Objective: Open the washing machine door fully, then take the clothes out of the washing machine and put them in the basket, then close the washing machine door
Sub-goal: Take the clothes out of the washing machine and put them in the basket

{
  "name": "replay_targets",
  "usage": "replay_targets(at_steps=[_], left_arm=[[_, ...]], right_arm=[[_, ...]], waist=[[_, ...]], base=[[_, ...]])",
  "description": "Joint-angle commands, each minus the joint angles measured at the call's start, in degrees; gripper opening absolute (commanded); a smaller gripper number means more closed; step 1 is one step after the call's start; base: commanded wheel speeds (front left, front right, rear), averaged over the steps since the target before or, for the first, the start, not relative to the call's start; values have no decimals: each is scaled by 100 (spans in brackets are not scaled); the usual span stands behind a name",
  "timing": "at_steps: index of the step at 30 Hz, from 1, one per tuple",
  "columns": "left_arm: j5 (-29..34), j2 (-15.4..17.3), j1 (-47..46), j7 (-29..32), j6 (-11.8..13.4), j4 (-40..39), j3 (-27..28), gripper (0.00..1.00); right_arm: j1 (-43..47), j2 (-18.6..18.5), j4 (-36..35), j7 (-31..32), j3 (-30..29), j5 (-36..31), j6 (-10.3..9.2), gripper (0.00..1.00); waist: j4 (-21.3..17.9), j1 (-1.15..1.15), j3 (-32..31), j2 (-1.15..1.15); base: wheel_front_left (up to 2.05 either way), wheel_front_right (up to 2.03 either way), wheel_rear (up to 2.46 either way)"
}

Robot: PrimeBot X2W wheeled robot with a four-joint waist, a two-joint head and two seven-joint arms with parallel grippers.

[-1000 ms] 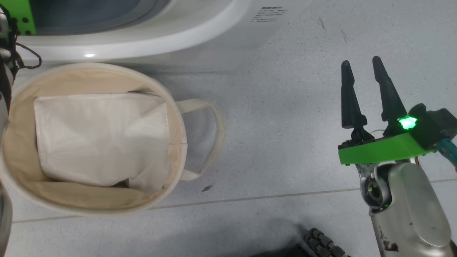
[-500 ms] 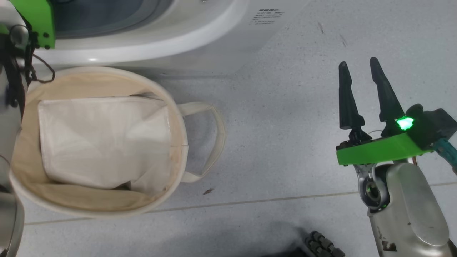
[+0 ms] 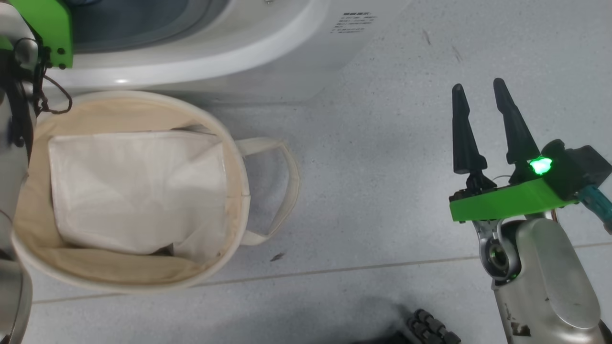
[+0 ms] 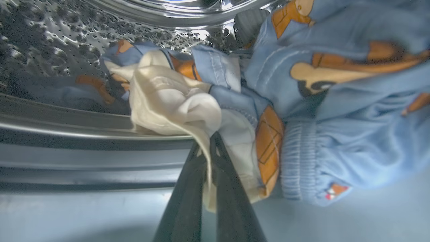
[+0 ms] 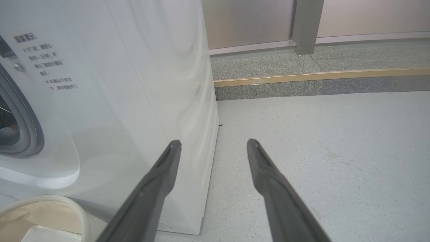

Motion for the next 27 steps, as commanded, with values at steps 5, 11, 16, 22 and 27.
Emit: replay_targets(at_steps=[5, 11, 16, 22, 27], left_arm=[[-226, 252, 43, -274, 46, -80, 197, 0], [-608, 194, 445, -596, -154, -80, 470, 0], [-819, 136, 803, -959, -354, -80, 598, 0], [-997, 41, 1307, -1350, -601, -80, 678, 0], [-1105, -54, 1732, -1545, -740, -104, 726, 0]], right_arm=[[145, 39, -75, -70, 90, 27, 3, 100], [242, 39, 54, -70, 80, 37, 3, 100], [358, 39, 184, -70, 81, 39, 3, 100], [568, 21, 367, -70, 76, 43, 3, 100], [758, -3, 485, -70, 81, 63, 3, 100]], waist=[[15, 0, -215, 0], [106, 0, -621, 0], [192, 0, -1038, 0], [309, 0, -1584, 0], [403, 0, -2026, 0]], base=[[0, 0, 0], [0, 0, 0], [0, 0, 0], [0, 0, 0], [0, 0, 0]])
